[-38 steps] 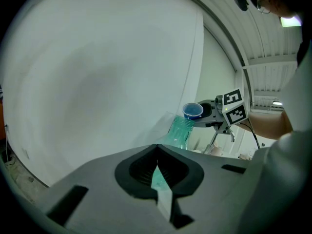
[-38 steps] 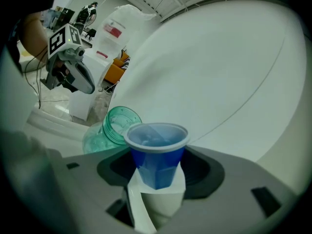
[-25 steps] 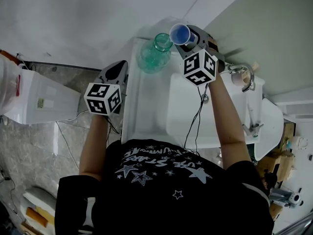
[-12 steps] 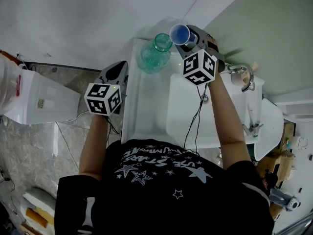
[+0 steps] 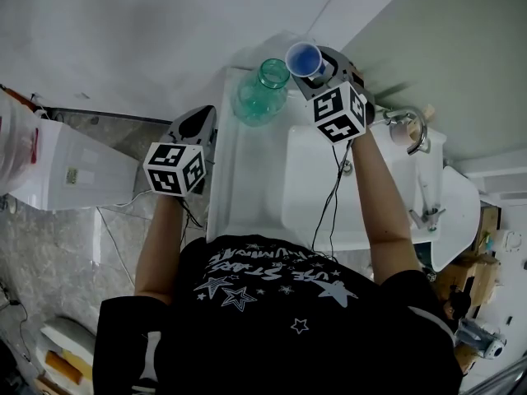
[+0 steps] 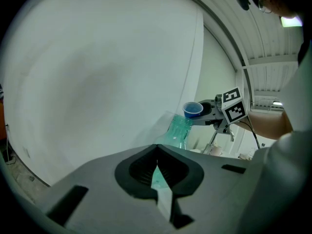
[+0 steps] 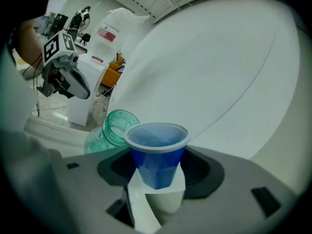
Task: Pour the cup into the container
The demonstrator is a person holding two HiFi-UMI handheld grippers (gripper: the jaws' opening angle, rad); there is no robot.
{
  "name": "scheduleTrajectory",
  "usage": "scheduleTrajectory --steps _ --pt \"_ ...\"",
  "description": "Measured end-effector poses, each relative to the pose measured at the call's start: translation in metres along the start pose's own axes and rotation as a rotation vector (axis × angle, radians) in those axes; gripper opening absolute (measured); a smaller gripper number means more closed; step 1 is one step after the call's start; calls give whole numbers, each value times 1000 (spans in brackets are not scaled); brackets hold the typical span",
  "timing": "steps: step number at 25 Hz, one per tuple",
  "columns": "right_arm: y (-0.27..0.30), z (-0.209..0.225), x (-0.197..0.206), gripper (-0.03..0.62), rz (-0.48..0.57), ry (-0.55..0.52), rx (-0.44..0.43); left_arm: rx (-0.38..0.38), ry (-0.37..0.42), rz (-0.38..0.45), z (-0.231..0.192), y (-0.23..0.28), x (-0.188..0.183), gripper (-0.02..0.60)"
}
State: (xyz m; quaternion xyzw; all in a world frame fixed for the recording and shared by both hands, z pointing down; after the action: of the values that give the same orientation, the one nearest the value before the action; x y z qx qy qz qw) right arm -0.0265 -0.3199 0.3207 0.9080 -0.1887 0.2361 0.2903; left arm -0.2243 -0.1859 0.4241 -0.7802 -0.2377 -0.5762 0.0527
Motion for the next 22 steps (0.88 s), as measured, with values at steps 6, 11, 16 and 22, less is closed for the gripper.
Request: scheduleTrajectory --steps 6,11,16,22 --pt "-4 3 10 272 37 196 -25 -4 3 -7 3 -2 2 11" --pt "-9 6 34 272 85 422 -27 -10 16 -11 7 -2 0 11" --pt "-19 11 61 273 126 578 17 -5 46 -24 15 3 -3 11" --pt "-29 14 98 275 134 677 88 -16 77 -20 26 16 -6 11"
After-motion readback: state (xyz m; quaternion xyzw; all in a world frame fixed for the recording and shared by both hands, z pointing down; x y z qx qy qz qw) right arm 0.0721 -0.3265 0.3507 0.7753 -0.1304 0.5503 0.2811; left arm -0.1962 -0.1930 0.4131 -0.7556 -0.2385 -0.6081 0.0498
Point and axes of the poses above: the fingertips, and each gripper's own axes: y forward along the fingers, z to its right, x out of its underside, the point moved 6 cm from there along -y, backward along the fingers, and after that the axes turned 4 degrees about x, right-handed, at the moved point
